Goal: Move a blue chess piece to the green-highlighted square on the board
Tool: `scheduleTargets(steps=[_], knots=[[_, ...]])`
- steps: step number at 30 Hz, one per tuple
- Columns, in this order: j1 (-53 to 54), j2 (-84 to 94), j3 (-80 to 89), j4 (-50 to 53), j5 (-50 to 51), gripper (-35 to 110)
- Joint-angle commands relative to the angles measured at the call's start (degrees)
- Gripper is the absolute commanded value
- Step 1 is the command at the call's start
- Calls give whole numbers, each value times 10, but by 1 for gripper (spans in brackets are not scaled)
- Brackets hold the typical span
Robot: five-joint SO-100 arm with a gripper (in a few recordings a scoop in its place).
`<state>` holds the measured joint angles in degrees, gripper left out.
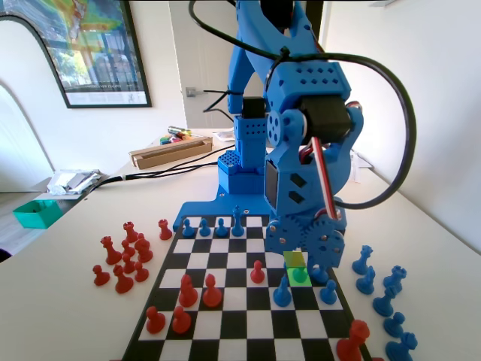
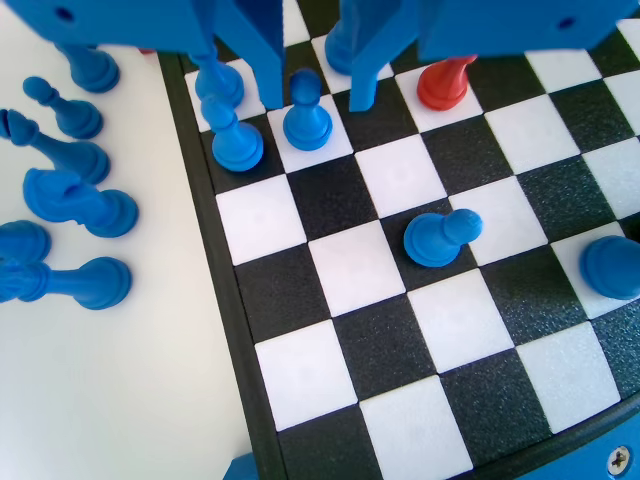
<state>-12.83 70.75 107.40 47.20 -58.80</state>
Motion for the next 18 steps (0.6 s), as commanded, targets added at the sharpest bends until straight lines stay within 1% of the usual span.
scheduleTargets(steps=[1,6,10,14,18], knots=[[0,72,-21,26,-11,13],[9,110,-44,61,-16,11],[18,148,-69,108,-28,11],[27,206,-104,179,-53,10],[33,270,-156,277,-90,6]])
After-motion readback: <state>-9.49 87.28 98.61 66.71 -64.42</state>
